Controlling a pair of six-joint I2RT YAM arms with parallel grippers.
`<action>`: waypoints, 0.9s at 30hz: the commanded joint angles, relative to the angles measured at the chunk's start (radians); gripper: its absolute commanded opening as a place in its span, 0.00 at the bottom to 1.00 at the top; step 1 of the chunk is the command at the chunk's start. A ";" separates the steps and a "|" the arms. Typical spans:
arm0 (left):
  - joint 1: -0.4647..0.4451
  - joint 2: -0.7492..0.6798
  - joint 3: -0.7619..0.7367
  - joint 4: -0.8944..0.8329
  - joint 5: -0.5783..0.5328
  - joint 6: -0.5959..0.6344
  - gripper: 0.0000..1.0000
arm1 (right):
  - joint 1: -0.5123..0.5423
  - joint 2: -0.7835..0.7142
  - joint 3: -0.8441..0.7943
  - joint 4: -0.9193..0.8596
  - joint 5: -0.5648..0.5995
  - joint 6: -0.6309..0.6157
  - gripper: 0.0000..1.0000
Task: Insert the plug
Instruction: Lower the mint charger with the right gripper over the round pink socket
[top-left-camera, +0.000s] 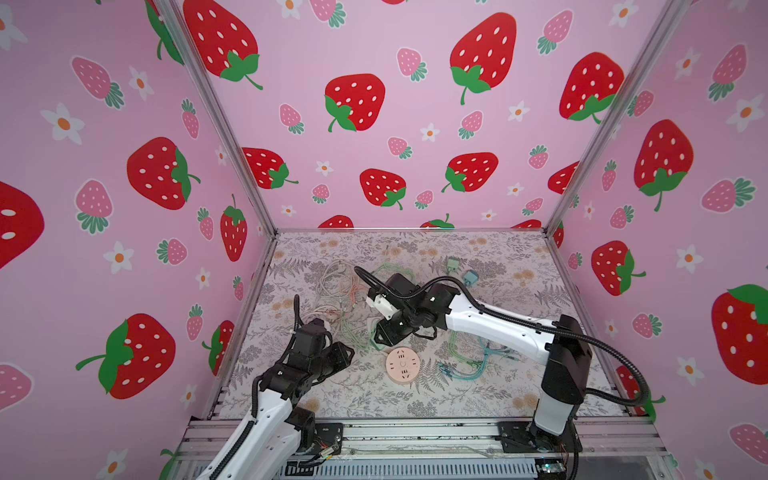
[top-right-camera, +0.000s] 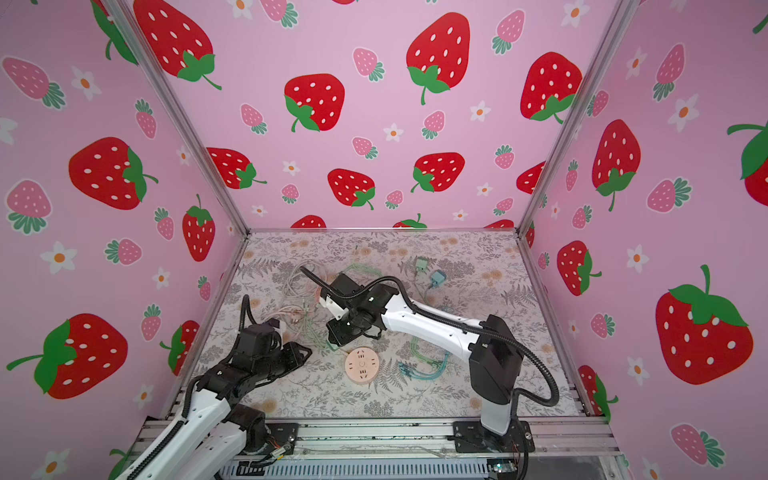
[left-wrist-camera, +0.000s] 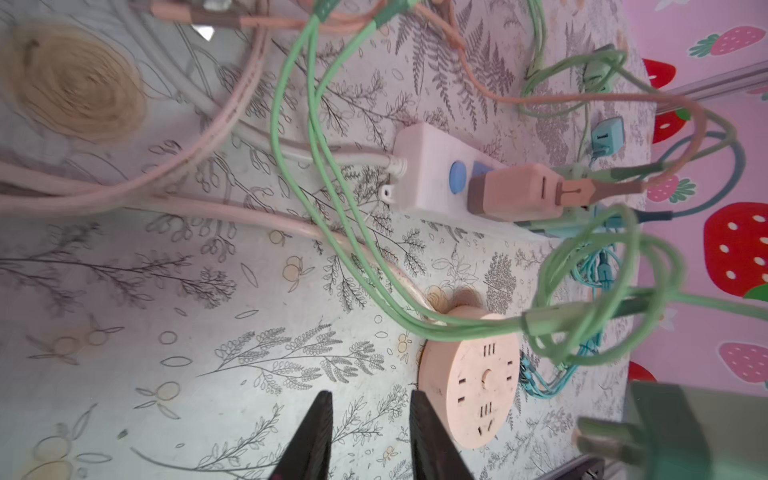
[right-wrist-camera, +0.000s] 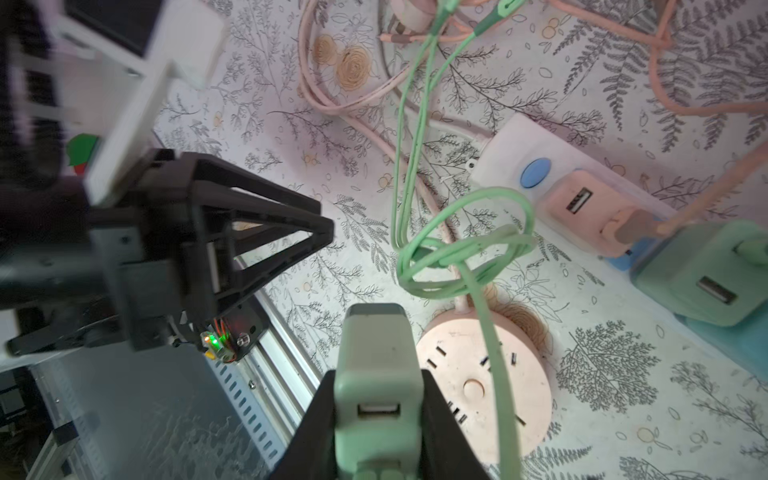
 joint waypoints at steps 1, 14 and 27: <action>-0.010 0.036 -0.005 0.106 0.096 -0.002 0.32 | 0.013 -0.038 -0.039 0.009 -0.081 0.003 0.07; -0.126 0.154 -0.017 0.225 0.175 0.004 0.26 | 0.015 0.006 -0.060 -0.121 0.173 0.086 0.07; -0.211 0.271 -0.002 0.338 0.150 0.020 0.19 | 0.076 0.024 -0.153 -0.015 0.267 0.307 0.04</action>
